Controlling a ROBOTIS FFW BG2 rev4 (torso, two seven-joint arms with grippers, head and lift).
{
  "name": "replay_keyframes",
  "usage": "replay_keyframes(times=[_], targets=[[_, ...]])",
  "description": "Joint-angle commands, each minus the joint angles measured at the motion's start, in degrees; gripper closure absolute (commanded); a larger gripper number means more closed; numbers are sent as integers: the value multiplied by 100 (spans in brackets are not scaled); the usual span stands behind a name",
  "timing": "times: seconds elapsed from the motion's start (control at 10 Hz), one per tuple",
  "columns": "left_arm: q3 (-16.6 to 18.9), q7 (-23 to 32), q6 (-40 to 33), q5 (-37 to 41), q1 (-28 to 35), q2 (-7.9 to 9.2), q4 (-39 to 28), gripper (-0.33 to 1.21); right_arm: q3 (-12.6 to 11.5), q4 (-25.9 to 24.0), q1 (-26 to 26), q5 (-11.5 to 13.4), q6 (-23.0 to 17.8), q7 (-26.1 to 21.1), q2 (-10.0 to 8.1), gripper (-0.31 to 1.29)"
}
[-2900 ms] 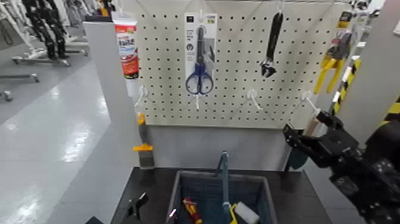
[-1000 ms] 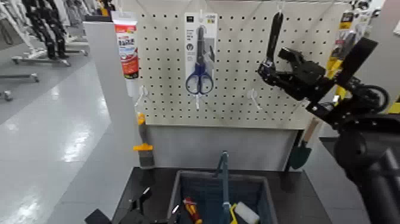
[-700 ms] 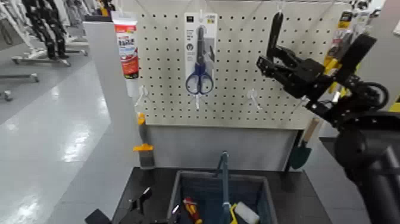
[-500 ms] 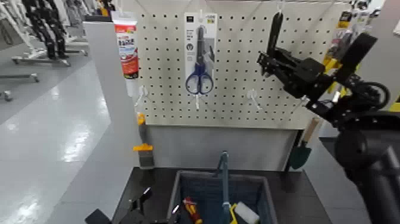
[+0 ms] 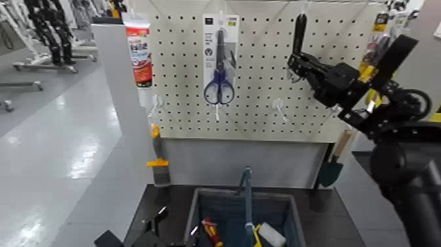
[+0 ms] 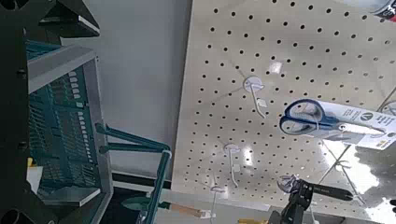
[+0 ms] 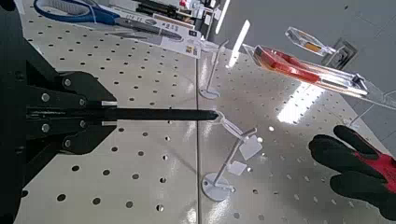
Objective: Put the black wrench into the crate.
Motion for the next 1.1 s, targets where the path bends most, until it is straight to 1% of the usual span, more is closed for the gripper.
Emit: replay_keyframes(times=[0.1,0.2,0.4,0.8,0.9,1.1], targets=[[0,-1,-1,0,-4,-6,0,11,-23,-9,-4,0,-9,-9,-9,111],[-8,-1,-1,0,-4,-6,0,11,-32,-53,-4,9,-17,-9,-9,111],[-8,-1,-1,0,5,-6,0,11,-85,-352,22,27,-26,-26,-18,111],[-8,-1,17,0,5,-6,0,11,-190,-1459,224,158,88,-184,-44,111],[-8,-1,17,0,5,-14,0,11,-182,-1626,312,158,123,-211,-35,111],[-17,-1,43,-9,5,-14,0,11,-146,-1942,637,132,255,-334,53,111]])
